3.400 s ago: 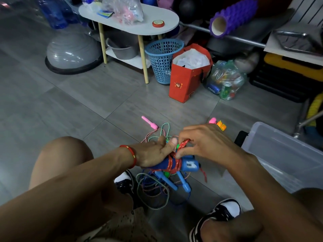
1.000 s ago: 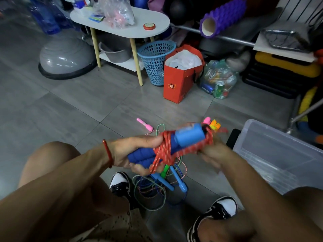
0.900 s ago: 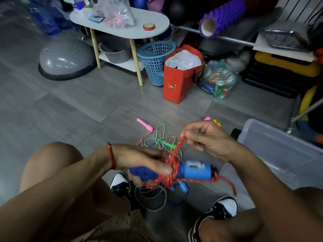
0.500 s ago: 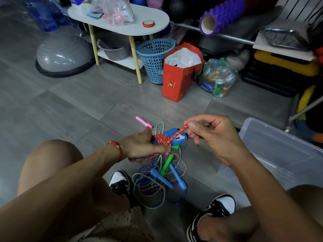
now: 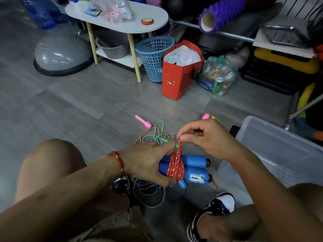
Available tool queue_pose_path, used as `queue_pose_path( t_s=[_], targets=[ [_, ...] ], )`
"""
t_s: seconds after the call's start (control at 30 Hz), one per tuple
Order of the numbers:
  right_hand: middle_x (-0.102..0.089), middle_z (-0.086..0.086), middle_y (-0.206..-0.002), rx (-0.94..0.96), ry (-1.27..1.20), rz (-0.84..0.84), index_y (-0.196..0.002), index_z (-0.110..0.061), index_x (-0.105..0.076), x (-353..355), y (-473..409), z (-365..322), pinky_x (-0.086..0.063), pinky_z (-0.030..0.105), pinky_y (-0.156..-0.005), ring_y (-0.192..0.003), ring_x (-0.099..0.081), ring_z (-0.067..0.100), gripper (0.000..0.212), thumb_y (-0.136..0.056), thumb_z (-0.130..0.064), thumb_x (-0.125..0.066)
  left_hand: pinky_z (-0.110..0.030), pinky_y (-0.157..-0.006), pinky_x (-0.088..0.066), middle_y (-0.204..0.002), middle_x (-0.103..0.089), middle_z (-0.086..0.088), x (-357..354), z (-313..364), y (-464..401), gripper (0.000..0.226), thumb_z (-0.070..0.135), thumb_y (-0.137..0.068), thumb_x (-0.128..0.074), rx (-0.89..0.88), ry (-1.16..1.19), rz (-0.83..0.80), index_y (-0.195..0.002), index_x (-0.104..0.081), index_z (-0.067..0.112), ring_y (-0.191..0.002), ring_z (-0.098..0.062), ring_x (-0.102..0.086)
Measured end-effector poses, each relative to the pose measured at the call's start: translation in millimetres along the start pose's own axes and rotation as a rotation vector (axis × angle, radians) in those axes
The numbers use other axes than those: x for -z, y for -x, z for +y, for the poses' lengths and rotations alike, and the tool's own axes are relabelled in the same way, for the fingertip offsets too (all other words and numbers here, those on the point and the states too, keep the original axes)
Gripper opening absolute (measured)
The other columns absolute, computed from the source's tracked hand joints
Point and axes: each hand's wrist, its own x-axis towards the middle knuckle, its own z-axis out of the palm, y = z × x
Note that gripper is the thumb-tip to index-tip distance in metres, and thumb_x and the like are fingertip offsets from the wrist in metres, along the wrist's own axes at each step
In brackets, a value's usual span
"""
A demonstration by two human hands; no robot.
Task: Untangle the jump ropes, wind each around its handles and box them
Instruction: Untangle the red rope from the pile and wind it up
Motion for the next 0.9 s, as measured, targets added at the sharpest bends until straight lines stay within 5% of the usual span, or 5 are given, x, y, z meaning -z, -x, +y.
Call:
queue_pose_path(
  t_s=[0.13, 0.27, 0.43, 0.7, 0.9],
  targets=[
    [-0.074, -0.001, -0.073, -0.143, -0.617, -0.012, -0.080, -0.020, -0.080, 1.9, 2.4, 7.6, -0.054, 0.020, -0.062, -0.066, -0.067, 0.007, 0.022, -0.084, -0.002, -0.069, -0.029, -0.041, -0.025, -0.076, -0.050, -0.015, 6.6, -4.4, 4.4, 0.063, 0.040, -0.078, -0.078, 0.036, 1.149, -0.212, -0.110, -0.043, -0.001, -0.048, -0.017, -0.039],
    [-0.067, 0.001, -0.071, -0.184, -0.931, 0.015, -0.074, -0.019, -0.075, -26.1, -2.7, 9.6, -0.047, 0.018, -0.058, -0.062, -0.059, 0.009, 0.007, -0.079, -0.021, -0.070, -0.025, -0.041, -0.014, -0.087, -0.057, -0.021, 10.9, -13.4, -0.3, 0.073, 0.059, -0.066, -0.080, 0.139, 1.613, -0.168, -0.107, -0.064, 0.002, -0.041, -0.014, -0.039],
    [-0.066, 0.006, -0.076, -0.217, -1.018, 0.204, -0.094, -0.003, -0.063, -61.3, -12.8, -4.0, -0.046, 0.020, -0.053, -0.063, -0.057, 0.012, 0.014, -0.093, -0.017, -0.060, -0.020, -0.041, -0.021, -0.074, -0.059, -0.013, 12.1, -17.4, -4.4, 0.073, 0.060, -0.068, -0.080, 0.148, 1.796, 0.014, -0.109, -0.061, 0.002, -0.040, -0.015, -0.040],
    [-0.073, 0.002, -0.090, -0.141, -0.634, 0.273, -0.106, -0.011, -0.056, -64.0, -6.9, -26.8, -0.057, 0.046, -0.072, -0.082, -0.068, 0.028, 0.022, -0.098, -0.032, -0.056, -0.020, -0.039, -0.027, -0.093, -0.051, -0.021, 21.1, -12.0, -11.2, 0.062, 0.057, -0.093, -0.047, 0.076, 1.814, 0.157, -0.116, -0.062, 0.001, -0.046, -0.015, -0.045],
    [-0.067, -0.009, -0.088, -0.121, -0.369, 0.295, -0.108, -0.013, -0.052, -64.6, -0.8, -30.7, -0.048, 0.010, -0.065, -0.079, -0.066, -0.006, 0.041, -0.082, -0.024, -0.082, -0.029, -0.055, -0.050, -0.091, -0.064, -0.018, 21.6, -2.6, -11.4, 0.062, 0.054, -0.093, -0.046, 0.170, 1.798, 0.210, -0.109, -0.068, 0.000, -0.058, -0.022, -0.059]
  ],
)
